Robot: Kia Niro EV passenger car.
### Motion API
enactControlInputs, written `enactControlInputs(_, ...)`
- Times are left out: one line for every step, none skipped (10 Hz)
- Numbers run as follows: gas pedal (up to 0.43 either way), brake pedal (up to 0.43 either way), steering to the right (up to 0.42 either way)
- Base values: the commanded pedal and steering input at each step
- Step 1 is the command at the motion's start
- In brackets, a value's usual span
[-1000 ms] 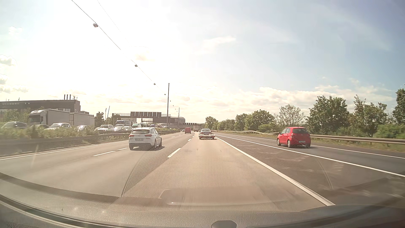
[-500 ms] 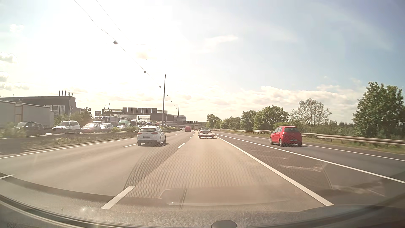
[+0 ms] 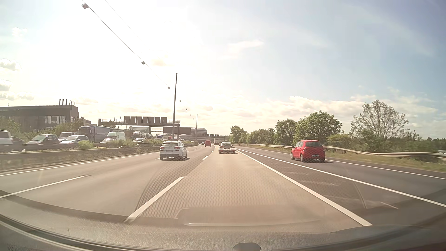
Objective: Follow the waypoints while adhering to traffic rules and regulations
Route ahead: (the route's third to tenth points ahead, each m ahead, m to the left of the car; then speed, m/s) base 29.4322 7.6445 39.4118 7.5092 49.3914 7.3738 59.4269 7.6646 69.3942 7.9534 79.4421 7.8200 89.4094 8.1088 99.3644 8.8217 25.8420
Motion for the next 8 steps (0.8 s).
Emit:
enactControlInputs(0.189, 0.0, -0.005)
enactControlInputs(0.189, 0.0, -0.004)
enactControlInputs(0.189, 0.0, -0.004)
enactControlInputs(0.189, 0.0, -0.003)
enactControlInputs(0.189, 0.0, -0.003)
enactControlInputs(0.189, 0.0, -0.003)
enactControlInputs(0.189, 0.0, -0.003)
enactControlInputs(0.177, 0.0, -0.003)
